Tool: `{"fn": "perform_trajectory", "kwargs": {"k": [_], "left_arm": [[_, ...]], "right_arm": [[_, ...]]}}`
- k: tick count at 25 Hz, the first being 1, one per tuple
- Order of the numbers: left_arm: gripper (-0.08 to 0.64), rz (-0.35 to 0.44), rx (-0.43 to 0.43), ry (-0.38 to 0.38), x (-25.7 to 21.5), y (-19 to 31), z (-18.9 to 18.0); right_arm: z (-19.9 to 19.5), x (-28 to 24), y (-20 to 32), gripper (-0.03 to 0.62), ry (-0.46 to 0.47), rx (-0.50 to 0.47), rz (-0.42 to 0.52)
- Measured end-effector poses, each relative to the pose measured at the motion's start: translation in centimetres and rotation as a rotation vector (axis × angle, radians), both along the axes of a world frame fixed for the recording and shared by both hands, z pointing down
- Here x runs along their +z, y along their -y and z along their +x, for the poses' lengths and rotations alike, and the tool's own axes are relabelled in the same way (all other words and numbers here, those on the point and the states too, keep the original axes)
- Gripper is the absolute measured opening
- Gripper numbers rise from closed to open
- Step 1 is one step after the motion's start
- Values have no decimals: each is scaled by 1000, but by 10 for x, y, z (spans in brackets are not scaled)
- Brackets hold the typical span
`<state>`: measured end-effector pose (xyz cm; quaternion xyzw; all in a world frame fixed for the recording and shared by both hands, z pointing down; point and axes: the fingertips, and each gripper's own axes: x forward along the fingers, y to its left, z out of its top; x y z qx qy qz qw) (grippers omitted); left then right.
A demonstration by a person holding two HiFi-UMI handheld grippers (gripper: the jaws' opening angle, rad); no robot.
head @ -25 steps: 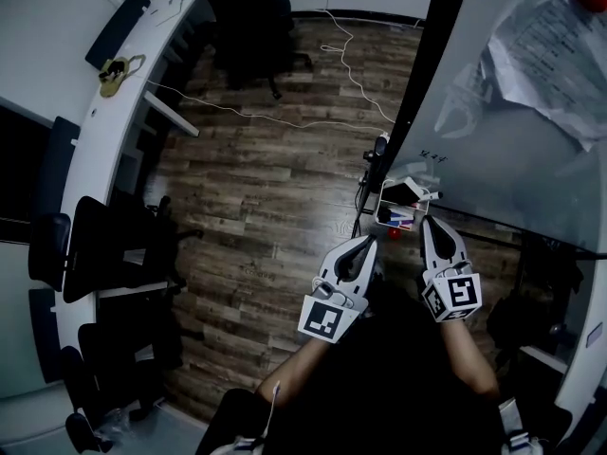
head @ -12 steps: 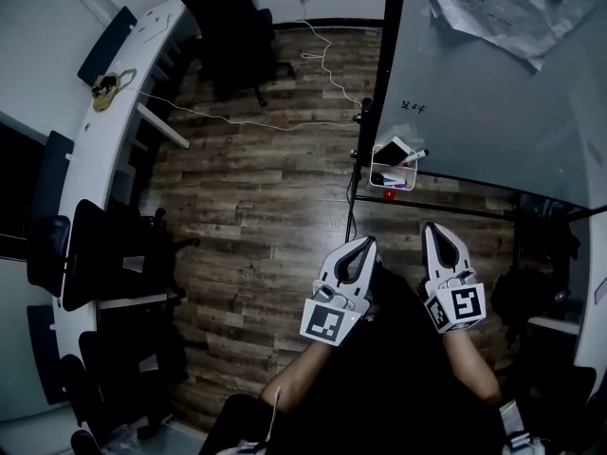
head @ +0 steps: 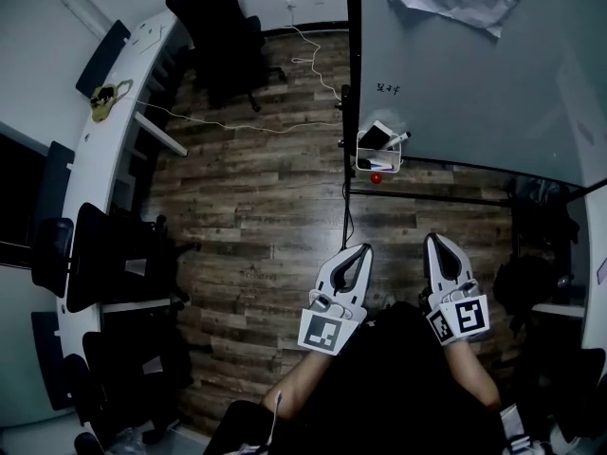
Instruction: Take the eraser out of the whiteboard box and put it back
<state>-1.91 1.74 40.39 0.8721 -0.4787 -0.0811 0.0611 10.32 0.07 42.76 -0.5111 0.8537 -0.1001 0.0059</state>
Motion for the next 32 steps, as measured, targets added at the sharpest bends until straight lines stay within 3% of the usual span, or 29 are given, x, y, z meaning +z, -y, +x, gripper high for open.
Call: {"fn": "perform_trajectory", "kwargs": {"k": [13,16,32], "left_arm": [[6,9,-49,46,-6,-15,36],[6,-5,-42,29,-4,-20,44],[6,9,-61,34,-8,-34,52]], "right_arm": [[27,9,-37,15,71,-66,-37],[34,10,-37,15,80,-66,-35],[40,8,-44,14,91,-101,-24]]}}
